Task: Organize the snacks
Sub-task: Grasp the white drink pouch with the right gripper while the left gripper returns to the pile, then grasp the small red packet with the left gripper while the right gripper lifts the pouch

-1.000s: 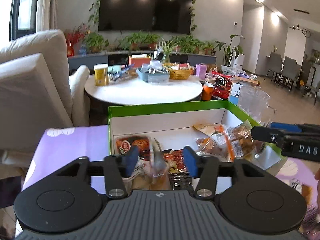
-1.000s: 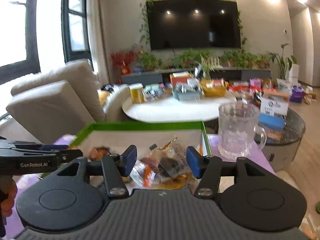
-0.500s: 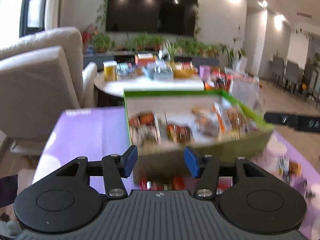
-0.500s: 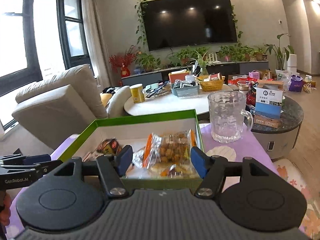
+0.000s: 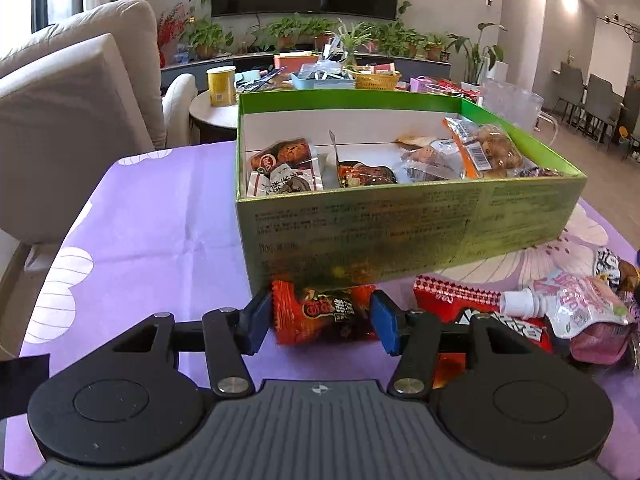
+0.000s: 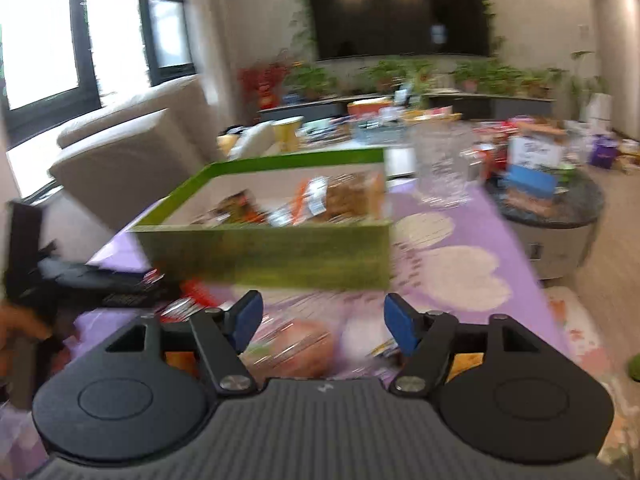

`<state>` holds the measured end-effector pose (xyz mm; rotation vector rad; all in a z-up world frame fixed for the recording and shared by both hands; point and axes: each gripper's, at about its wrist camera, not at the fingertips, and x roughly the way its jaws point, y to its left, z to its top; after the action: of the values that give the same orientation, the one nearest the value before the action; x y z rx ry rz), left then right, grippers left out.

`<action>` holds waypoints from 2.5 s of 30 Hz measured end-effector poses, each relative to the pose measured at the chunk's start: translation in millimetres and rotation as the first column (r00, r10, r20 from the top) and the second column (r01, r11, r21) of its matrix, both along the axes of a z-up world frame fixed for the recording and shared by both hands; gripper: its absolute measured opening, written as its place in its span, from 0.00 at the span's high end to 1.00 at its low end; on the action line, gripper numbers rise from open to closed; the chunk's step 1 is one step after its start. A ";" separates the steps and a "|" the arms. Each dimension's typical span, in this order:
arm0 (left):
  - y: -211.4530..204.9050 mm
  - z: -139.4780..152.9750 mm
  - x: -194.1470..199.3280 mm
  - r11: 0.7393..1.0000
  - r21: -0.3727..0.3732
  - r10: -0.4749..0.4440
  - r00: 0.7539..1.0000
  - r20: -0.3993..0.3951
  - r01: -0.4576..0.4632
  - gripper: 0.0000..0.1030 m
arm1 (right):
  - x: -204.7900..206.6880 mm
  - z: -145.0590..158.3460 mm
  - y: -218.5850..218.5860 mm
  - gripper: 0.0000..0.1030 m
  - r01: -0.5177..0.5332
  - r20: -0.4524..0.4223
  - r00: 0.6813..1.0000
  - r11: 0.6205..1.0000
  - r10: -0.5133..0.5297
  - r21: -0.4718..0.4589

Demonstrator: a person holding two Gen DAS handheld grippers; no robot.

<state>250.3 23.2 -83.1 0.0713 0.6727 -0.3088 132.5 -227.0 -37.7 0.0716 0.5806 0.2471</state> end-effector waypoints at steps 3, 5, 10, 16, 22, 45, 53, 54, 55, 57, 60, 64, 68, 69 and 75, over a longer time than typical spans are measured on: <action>7.1 2.1 -5.3 0.999 -0.033 -0.009 1.000 -0.016 0.008 0.68 | 7.1 -11.9 22.4 0.56 -0.099 -0.035 0.995 0.993 0.097 -0.059; 11.4 3.0 -9.4 0.999 -0.043 -0.025 0.999 -0.027 0.024 0.70 | 15.2 -19.9 31.6 0.56 -0.101 -0.056 0.994 0.990 0.096 -0.095; 22.3 5.3 -31.7 0.997 -0.031 -0.075 0.997 -0.027 0.074 0.72 | 26.9 -26.2 26.8 0.56 -0.046 -0.059 0.997 0.996 0.041 -0.080; 42.4 6.8 -56.7 0.995 -0.087 -0.062 0.997 -0.049 0.058 0.72 | 41.3 -34.1 16.1 0.56 -0.098 -0.111 0.989 0.995 0.097 0.002; 51.6 9.0 -71.4 0.994 -0.094 -0.055 0.998 -0.036 0.051 0.76 | 46.8 -37.8 26.6 0.56 -0.103 -0.134 0.985 0.994 0.106 0.032; 41.9 48.4 -77.8 0.985 -0.124 -0.109 0.990 0.086 0.119 0.99 | 21.6 6.3 15.9 0.56 -0.030 0.006 1.000 0.995 0.030 0.095; 59.4 32.7 -84.4 0.997 -0.079 -0.018 1.000 0.019 0.020 0.88 | 20.0 -0.9 14.0 0.56 -0.025 -0.018 0.999 0.993 0.027 0.116; 63.4 30.2 -86.3 0.997 -0.071 -0.004 1.000 0.006 0.004 0.84 | 19.4 -1.3 13.8 0.56 -0.027 -0.018 0.999 0.993 0.029 0.118; 67.6 27.7 -88.4 0.998 -0.063 0.012 1.000 -0.006 -0.013 0.79 | 18.5 -1.2 13.8 0.56 -0.027 -0.018 0.999 0.993 0.030 0.119; 73.8 23.9 -91.2 0.998 -0.044 0.031 0.999 -0.027 -0.033 0.72 | 17.6 -0.9 13.4 0.56 -0.027 -0.017 0.999 0.992 0.029 0.122; 77.5 22.0 -96.1 1.000 -0.024 0.011 1.000 -0.022 -0.011 0.62 | 16.4 0.3 12.6 0.56 -0.024 -0.015 1.000 0.992 0.026 0.123; 70.4 21.9 -98.0 0.988 0.002 -0.157 0.987 -0.015 0.157 0.58 | 15.1 1.6 12.7 0.56 -0.025 -0.015 1.000 0.992 0.027 0.125; 64.7 22.2 -90.7 0.942 0.089 -0.325 0.946 -0.006 0.324 0.57 | 12.3 3.8 13.6 0.56 -0.031 -0.015 0.999 0.993 0.033 0.118; 65.7 21.8 -86.3 0.929 0.099 -0.356 0.934 -0.026 0.357 0.57 | 11.6 4.4 13.8 0.56 -0.033 -0.014 0.999 0.993 0.035 0.115; 67.9 17.0 -64.5 0.866 0.135 -0.471 0.876 -0.103 0.482 0.55 | 11.9 6.4 14.3 0.56 -0.032 -0.014 0.999 0.994 0.034 0.107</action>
<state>185.8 91.1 -66.1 0.3857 0.7407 -0.7396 144.4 -212.7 -31.3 0.1675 0.5841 0.3098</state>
